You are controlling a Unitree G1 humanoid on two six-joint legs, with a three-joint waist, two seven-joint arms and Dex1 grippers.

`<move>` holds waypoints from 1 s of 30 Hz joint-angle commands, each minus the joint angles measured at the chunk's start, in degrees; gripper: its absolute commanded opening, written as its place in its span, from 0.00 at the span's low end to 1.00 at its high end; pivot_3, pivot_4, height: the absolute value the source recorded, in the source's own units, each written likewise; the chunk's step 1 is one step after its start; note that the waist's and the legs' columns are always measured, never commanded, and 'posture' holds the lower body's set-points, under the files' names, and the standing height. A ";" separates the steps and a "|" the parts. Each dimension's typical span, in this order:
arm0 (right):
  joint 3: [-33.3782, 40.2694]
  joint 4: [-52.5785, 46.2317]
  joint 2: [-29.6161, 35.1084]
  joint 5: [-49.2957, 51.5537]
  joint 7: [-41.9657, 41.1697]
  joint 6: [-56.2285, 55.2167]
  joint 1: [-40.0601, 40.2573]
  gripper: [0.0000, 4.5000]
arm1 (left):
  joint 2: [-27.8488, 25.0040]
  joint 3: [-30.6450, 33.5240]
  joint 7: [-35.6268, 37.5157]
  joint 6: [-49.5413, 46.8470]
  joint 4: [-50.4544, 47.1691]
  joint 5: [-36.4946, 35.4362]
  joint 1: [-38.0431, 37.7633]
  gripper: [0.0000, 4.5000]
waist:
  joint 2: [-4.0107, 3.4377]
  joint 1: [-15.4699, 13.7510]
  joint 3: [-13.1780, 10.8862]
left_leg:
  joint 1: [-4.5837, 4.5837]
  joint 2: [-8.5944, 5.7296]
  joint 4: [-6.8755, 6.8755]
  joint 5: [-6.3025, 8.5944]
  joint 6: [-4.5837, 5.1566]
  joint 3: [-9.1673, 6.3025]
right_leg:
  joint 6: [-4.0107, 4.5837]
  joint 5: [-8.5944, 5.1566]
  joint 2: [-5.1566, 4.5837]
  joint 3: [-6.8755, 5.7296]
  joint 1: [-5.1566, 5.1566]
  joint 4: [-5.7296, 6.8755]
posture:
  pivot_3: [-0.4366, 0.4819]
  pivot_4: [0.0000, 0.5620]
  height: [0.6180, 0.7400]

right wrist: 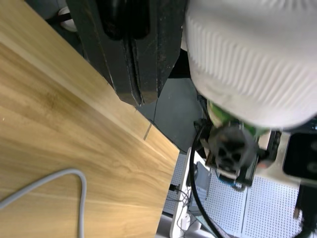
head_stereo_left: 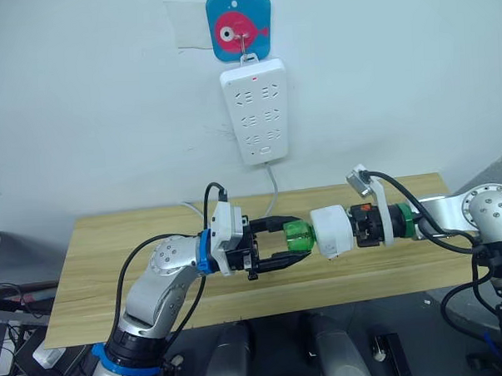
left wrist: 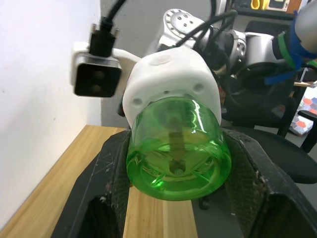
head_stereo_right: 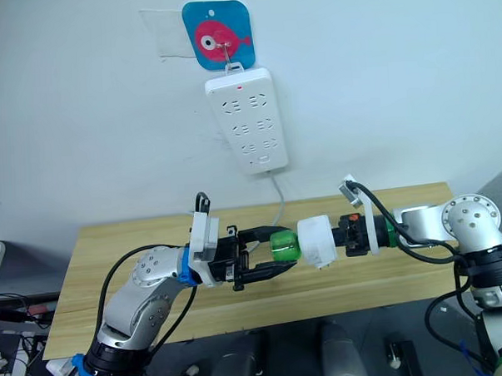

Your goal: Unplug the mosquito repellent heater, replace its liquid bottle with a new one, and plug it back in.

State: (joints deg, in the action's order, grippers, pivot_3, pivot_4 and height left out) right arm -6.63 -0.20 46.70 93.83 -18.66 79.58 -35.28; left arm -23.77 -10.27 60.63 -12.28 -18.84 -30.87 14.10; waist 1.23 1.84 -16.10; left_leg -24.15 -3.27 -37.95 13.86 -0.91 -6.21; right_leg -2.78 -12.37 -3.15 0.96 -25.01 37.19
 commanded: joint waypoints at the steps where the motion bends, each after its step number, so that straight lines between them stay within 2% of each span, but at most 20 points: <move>1: 1.98 -4.73 1.90 5.79 -2.65 3.14 1.62 0.01 | -0.24 1.61 -1.03 1.22 -0.60 0.51 0.23 0.50 | 0.00 -0.01 0.00 | 0.00 0.00 0.00 0.00 0.00 -0.02 | 0.00 0.00 0.00 -0.02 0.00 -0.01 | 0.43 0.49 1.00; 8: 0.28 -8.73 7.22 18.49 -1.03 0.65 4.73 0.01 | -0.40 0.71 -0.62 3.02 0.38 2.12 -0.53 0.50 | 0.00 0.00 0.00 | -0.01 0.00 -0.01 0.00 0.00 0.01 | 0.00 0.00 -0.01 0.00 0.03 -0.03 | 0.42 0.48 1.00; 14: -0.50 -9.65 9.78 19.17 -6.91 -0.27 4.95 0.01 | -0.87 0.14 -0.33 3.85 1.09 2.46 -0.73 0.50 | 0.00 0.02 0.00 | 0.00 -0.01 0.00 0.00 0.00 0.02 | -0.01 0.00 0.02 -0.01 0.03 -0.03 | 0.42 0.46 1.00; 19: -0.47 -11.49 10.71 19.16 -4.87 -2.71 6.61 0.01 | -0.49 0.46 -1.66 -0.35 0.62 -0.66 -0.49 0.50 | 0.00 -0.01 0.00 | 0.00 -0.01 -0.01 0.00 0.00 0.01 | -0.01 0.00 0.03 -0.02 0.03 -0.04 | 0.42 0.46 1.00; 20: 0.76 -13.30 10.95 16.93 -4.71 -2.90 7.75 0.01 | -0.77 0.82 -1.99 -3.00 0.23 -2.66 -0.41 0.50 | 0.00 -0.03 0.00 | 0.00 -0.01 -0.01 0.00 0.00 0.01 | -0.01 0.00 0.03 -0.02 0.03 -0.04 | 0.42 0.46 1.00; 22: 3.65 -18.56 11.85 6.05 -8.20 -4.86 10.76 0.01 | -2.03 1.99 -3.07 -11.08 -0.60 -8.53 -0.20 0.50 | 0.00 -0.01 0.00 | -0.02 -0.01 0.01 0.00 0.00 -0.02 | -0.02 -0.01 0.03 -0.04 0.02 -0.04 | 0.42 0.46 1.00; 24: 4.08 -23.96 14.75 -9.06 -17.04 -11.75 14.41 0.01 | -3.75 3.36 -4.41 -19.91 -0.70 -14.78 0.07 0.50 | 0.00 0.01 0.00 | -0.02 -0.01 0.00 0.00 0.00 -0.04 | -0.03 -0.02 0.08 -0.06 -0.01 -0.01 | 0.42 0.46 1.00; 27: 2.47 -26.94 19.20 -31.59 -31.48 -30.08 21.53 0.14 | -6.11 6.40 -7.04 -33.30 0.52 -25.67 0.70 0.50 | -0.01 0.09 0.01 | 0.01 -0.03 -0.02 0.00 -0.01 -0.05 | -0.37 -0.21 0.16 -0.12 0.00 0.01 | 0.42 0.45 1.00; 29: 2.44 -25.28 19.25 -42.54 -38.22 -42.39 25.21 0.29 | -7.49 8.64 -8.51 -41.33 2.23 -32.85 1.37 0.50 | 0.00 0.11 0.01 | 0.05 -0.04 -0.05 -0.01 -0.01 0.00 | -0.41 -0.20 0.17 -0.10 0.04 0.00 | 0.42 0.46 1.00; 30: 2.78 -23.22 17.89 -49.09 -40.97 -51.72 26.52 0.37 | -8.70 10.06 -9.78 -47.33 4.75 -39.20 2.21 0.50 | -0.01 0.12 0.01 | 0.12 -0.04 -0.04 -0.01 -0.01 0.03 | -0.42 -0.20 0.16 -0.07 0.08 0.01 | 0.41 0.45 1.00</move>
State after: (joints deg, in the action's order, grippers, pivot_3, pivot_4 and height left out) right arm -4.75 -24.35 65.62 53.74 -54.14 40.50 -9.50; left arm -31.49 -2.82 51.95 -52.30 -14.93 -60.91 14.98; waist 1.22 1.96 -16.09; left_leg -24.02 -3.30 -37.99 13.85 -0.92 -6.17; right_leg -3.20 -12.57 -3.00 0.92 -24.93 37.22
